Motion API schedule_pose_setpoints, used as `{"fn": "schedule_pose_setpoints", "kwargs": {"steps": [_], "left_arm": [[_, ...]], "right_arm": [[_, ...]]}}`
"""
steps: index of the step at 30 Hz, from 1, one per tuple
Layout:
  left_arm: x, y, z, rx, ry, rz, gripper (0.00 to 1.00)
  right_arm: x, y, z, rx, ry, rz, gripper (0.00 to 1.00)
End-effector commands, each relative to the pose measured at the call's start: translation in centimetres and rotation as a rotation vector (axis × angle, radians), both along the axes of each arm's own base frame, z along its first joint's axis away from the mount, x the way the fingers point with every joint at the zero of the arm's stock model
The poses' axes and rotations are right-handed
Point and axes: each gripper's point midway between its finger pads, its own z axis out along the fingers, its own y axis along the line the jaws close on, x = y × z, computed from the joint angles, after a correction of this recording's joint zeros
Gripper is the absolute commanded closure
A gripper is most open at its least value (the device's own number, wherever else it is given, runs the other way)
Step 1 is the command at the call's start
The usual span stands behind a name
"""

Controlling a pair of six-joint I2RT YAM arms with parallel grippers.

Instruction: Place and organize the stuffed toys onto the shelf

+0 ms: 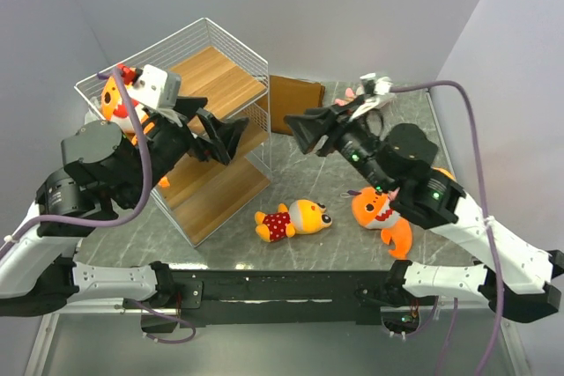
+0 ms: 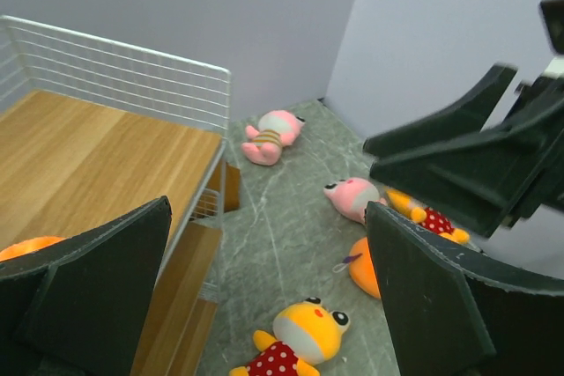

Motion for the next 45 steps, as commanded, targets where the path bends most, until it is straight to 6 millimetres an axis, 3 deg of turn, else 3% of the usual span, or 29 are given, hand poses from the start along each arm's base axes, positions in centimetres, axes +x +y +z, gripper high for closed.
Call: {"fn": "schedule_pose_setpoints", "kwargs": {"steps": [1, 10, 18, 24, 28, 36, 40, 45], "left_arm": [[0.4, 3.8, 2.5, -0.049, -0.007, 0.12, 0.03], [2.1, 3.5, -0.6, 0.077, 0.042, 0.233, 0.26], [3.0, 4.0, -1.5, 0.124, 0.039, 0.309, 0.43], [3.8, 4.7, -1.8, 0.162, 0.033, 0.397, 0.46], [4.3, 6.1, -1.3, 0.153, 0.045, 0.461, 0.48], [4.9, 7.3, -2.3, 0.19, 0.055, 0.493, 0.48], [6.0, 8.6, -3.2, 0.231, 0.068, 0.548, 0.49], [6.9, 9.8, -2.8, 0.253, 0.057, 0.619, 0.51]], "right_arm": [[-0.1, 1.3, -0.5, 0.027, 0.006, 0.048, 0.37], [-0.4, 1.8, -1.0, 0.021, 0.001, 0.075, 0.4], [-0.4, 1.8, -1.7, 0.014, 0.009, 0.074, 0.42], [-0.4, 1.6, -1.8, 0.01, 0.014, 0.066, 0.43], [-0.4, 1.4, -2.9, 0.006, 0.053, 0.059, 0.43], [-1.0, 0.5, -4.2, 0.017, 0.076, 0.056, 0.44], [-1.1, 0.4, -4.4, 0.022, 0.082, 0.06, 0.45], [-1.1, 0.6, -4.8, 0.015, 0.086, 0.061, 0.46]]}}
